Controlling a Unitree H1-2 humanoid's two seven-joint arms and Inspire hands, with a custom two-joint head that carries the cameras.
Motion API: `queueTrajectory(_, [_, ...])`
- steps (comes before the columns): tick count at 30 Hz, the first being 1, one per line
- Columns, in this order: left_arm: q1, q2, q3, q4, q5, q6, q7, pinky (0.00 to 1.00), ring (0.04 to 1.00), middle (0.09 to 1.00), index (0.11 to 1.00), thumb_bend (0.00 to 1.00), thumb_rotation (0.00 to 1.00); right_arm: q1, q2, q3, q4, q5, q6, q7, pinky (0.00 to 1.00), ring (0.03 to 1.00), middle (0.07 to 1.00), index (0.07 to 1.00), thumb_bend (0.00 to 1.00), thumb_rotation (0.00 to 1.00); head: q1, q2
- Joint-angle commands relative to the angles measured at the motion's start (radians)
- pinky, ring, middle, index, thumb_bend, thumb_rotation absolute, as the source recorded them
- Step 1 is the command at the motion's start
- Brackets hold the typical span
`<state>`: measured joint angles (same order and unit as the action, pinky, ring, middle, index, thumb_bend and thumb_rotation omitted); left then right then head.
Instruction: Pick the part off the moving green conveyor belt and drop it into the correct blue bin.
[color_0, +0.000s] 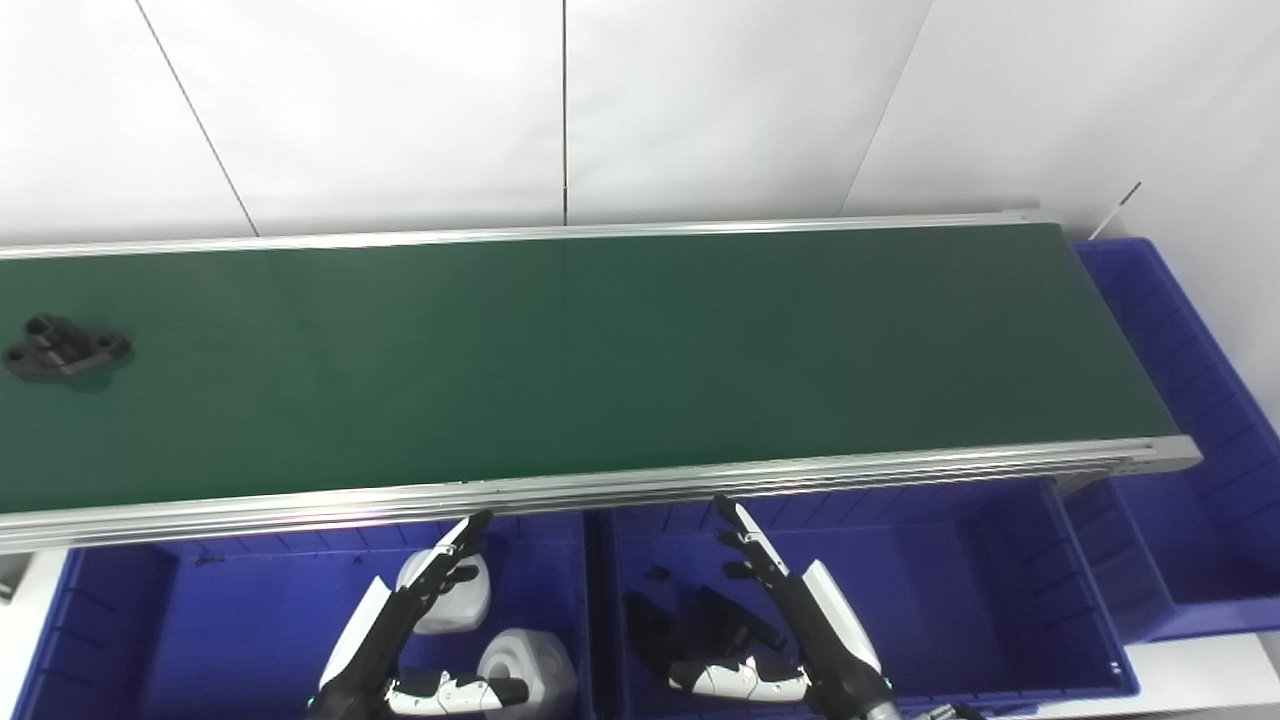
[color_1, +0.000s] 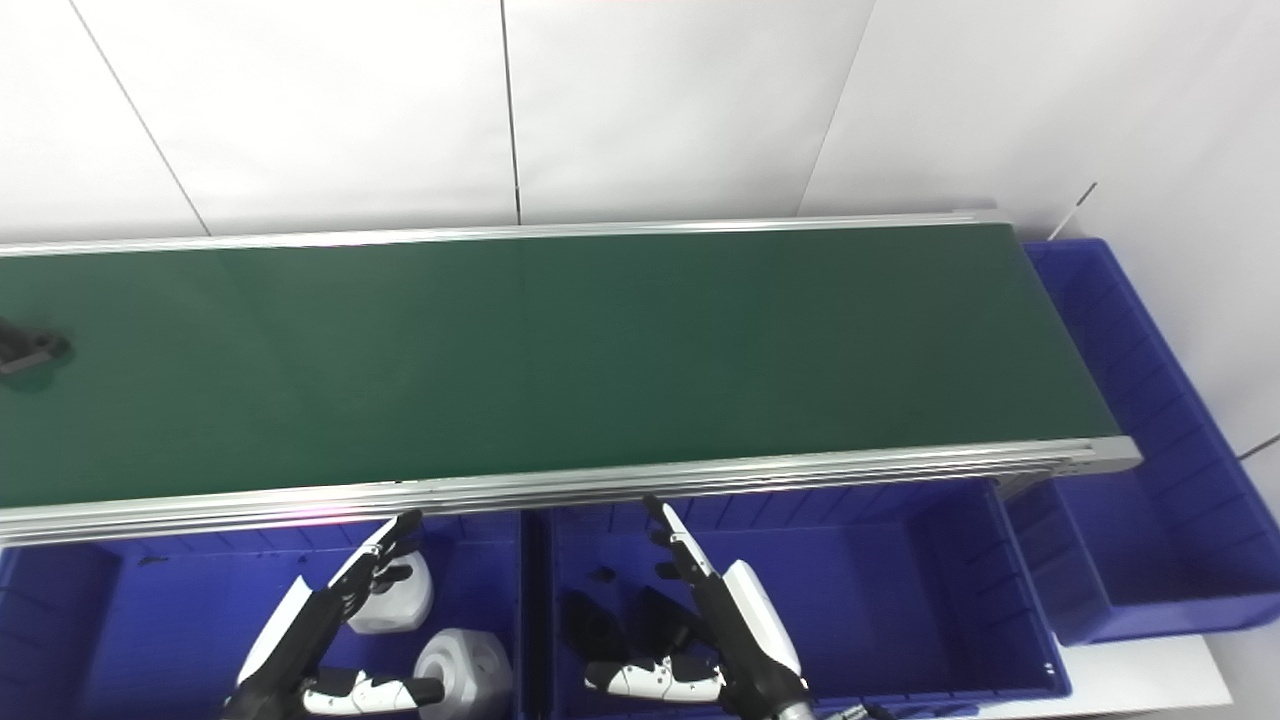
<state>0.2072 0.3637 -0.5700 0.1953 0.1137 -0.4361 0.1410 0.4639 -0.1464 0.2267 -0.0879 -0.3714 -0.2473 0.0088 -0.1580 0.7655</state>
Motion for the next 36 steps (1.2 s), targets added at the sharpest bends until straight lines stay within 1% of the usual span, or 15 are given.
queueTrajectory(1, [-0.015, 0.004, 0.005, -0.017, -0.003, -0.034, 0.021, 0.84, 0.914, 0.956, 0.942, 0.73, 0.39, -0.006, 0.003, -0.002, -0.016, 0.003, -0.034, -0.013, 0.80, 0.924, 0.973, 0.990, 0.82, 0.38, -0.001, 0.000])
queueTrajectory(3, [-0.015, 0.002, 0.007, -0.015, -0.008, -0.034, 0.017, 0.84, 0.915, 0.957, 0.942, 0.73, 0.38, -0.008, 0.004, -0.002, -0.014, 0.003, -0.036, -0.014, 0.79, 0.919, 0.971, 0.989, 0.81, 0.38, 0.000, 0.000])
queueTrajectory(6, [-0.017, 0.005, 0.006, -0.015, -0.002, -0.034, 0.020, 0.84, 0.915, 0.959, 0.943, 0.74, 0.39, -0.010, 0.004, -0.002, -0.013, -0.001, -0.034, -0.015, 0.79, 0.918, 0.974, 0.992, 0.81, 0.38, -0.001, 0.001])
queueTrajectory(11, [-0.015, 0.003, 0.013, -0.017, -0.015, -0.034, 0.004, 0.85, 0.919, 0.957, 0.939, 0.74, 0.39, -0.009, 0.006, -0.002, -0.012, -0.003, -0.038, -0.019, 0.80, 0.922, 0.973, 0.989, 0.82, 0.38, -0.002, 0.000])
queueTrajectory(14, [-0.016, 0.003, 0.013, -0.016, -0.015, -0.034, 0.000, 0.85, 0.919, 0.961, 0.940, 0.74, 0.39, -0.010, 0.004, -0.001, -0.013, -0.003, -0.037, -0.018, 0.79, 0.913, 0.970, 0.990, 0.81, 0.38, -0.004, -0.001])
queueTrajectory(17, [-0.016, 0.003, 0.011, -0.016, -0.011, -0.034, 0.008, 0.83, 0.911, 0.958, 0.937, 0.74, 0.38, -0.009, 0.005, -0.001, -0.013, -0.006, -0.033, -0.019, 0.79, 0.915, 0.974, 0.990, 0.81, 0.38, -0.004, -0.003])
queueTrajectory(23, [-0.017, 0.006, 0.003, -0.013, 0.001, -0.034, 0.025, 0.84, 0.910, 0.958, 0.939, 0.73, 0.39, -0.007, 0.002, 0.001, -0.017, 0.002, -0.031, -0.013, 0.78, 0.911, 0.975, 0.994, 0.81, 0.39, -0.002, -0.006])
queueTrajectory(27, [-0.018, 0.003, -0.002, -0.005, 0.004, -0.034, 0.030, 0.84, 0.910, 0.956, 0.941, 0.74, 0.40, -0.007, -0.002, -0.001, -0.008, 0.008, -0.038, -0.013, 0.78, 0.911, 0.971, 0.991, 0.81, 0.39, 0.039, -0.029])
queueTrajectory(28, [-0.018, 0.002, -0.007, -0.002, 0.008, -0.034, 0.036, 0.83, 0.908, 0.954, 0.937, 0.74, 0.40, -0.008, -0.005, -0.002, 0.001, 0.015, -0.049, -0.013, 0.80, 0.915, 0.973, 0.993, 0.81, 0.39, 0.066, -0.049])
queueTrajectory(29, [-0.019, 0.001, -0.011, 0.000, 0.011, -0.034, 0.040, 0.83, 0.908, 0.954, 0.936, 0.74, 0.41, -0.008, -0.007, -0.003, 0.009, 0.020, -0.057, -0.014, 0.80, 0.917, 0.976, 0.994, 0.81, 0.39, 0.070, -0.052])
queueTrajectory(30, [-0.018, -0.001, -0.016, 0.004, 0.012, -0.034, 0.042, 0.82, 0.907, 0.954, 0.936, 0.74, 0.41, -0.006, -0.011, -0.004, 0.016, 0.024, -0.064, -0.015, 0.80, 0.918, 0.977, 0.995, 0.81, 0.38, 0.090, -0.073])
queueTrajectory(31, [-0.018, -0.004, -0.021, 0.010, 0.013, -0.034, 0.047, 0.82, 0.908, 0.953, 0.931, 0.76, 0.41, -0.005, -0.014, -0.006, 0.024, 0.025, -0.072, -0.017, 0.79, 0.916, 0.980, 0.997, 0.80, 0.39, 0.107, -0.086])
queueTrajectory(34, [-0.020, -0.012, -0.038, 0.026, 0.014, -0.034, 0.061, 0.82, 0.900, 0.943, 0.923, 0.77, 0.39, -0.001, -0.025, -0.009, 0.043, 0.027, -0.091, -0.022, 0.78, 0.917, 0.983, 1.000, 0.81, 0.41, 0.149, -0.112])
queueTrajectory(35, [-0.020, -0.015, -0.043, 0.031, 0.016, -0.034, 0.066, 0.82, 0.900, 0.941, 0.921, 0.77, 0.39, -0.002, -0.028, -0.012, 0.053, 0.032, -0.103, -0.023, 0.78, 0.916, 0.983, 0.999, 0.81, 0.41, 0.182, -0.131])
queueTrajectory(36, [-0.021, -0.017, -0.048, 0.034, 0.017, -0.034, 0.070, 0.83, 0.900, 0.938, 0.918, 0.77, 0.39, -0.003, -0.031, -0.014, 0.060, 0.035, -0.112, -0.024, 0.78, 0.916, 0.982, 0.998, 0.81, 0.41, 0.182, -0.131])
